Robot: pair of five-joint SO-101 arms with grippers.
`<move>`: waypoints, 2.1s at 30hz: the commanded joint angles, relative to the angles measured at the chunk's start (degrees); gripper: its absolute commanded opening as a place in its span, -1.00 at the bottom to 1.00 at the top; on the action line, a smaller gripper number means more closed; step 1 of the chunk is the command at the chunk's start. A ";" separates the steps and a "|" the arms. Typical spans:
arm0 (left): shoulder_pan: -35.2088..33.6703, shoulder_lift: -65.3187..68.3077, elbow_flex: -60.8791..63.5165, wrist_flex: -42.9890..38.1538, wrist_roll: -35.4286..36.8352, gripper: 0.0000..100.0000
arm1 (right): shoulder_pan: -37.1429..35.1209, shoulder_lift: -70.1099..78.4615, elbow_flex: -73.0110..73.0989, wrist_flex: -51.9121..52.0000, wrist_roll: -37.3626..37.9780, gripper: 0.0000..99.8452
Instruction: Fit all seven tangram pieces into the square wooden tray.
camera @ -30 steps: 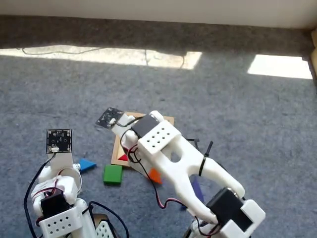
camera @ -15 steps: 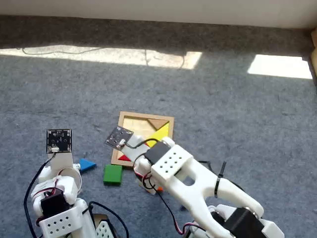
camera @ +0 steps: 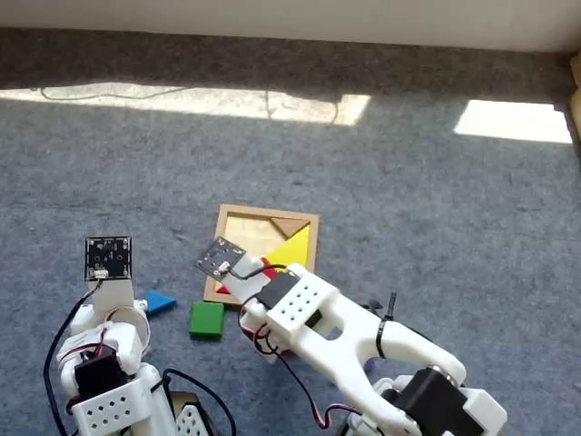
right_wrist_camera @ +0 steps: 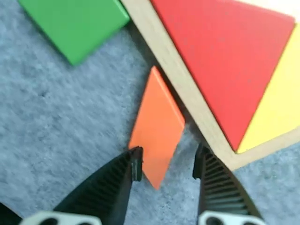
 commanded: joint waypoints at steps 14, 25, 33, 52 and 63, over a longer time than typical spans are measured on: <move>-0.75 -1.98 -0.48 -1.14 -0.26 -0.99 | -5.76 5.76 -3.74 -1.10 -3.52 -0.76; -0.75 -1.98 -0.48 -1.05 -0.26 -0.99 | -3.56 5.23 -3.91 -1.10 3.25 -0.99; -0.75 -1.98 -0.48 -1.05 -0.26 -0.99 | 0.66 -11.56 -3.38 2.77 6.51 -0.99; -0.75 -1.98 -0.48 -1.05 -0.26 -0.99 | 1.98 -17.27 -0.57 3.03 6.51 -0.71; -0.75 -1.98 -0.48 -1.14 -0.26 -0.99 | -4.70 -10.68 -0.75 -1.71 6.42 -0.71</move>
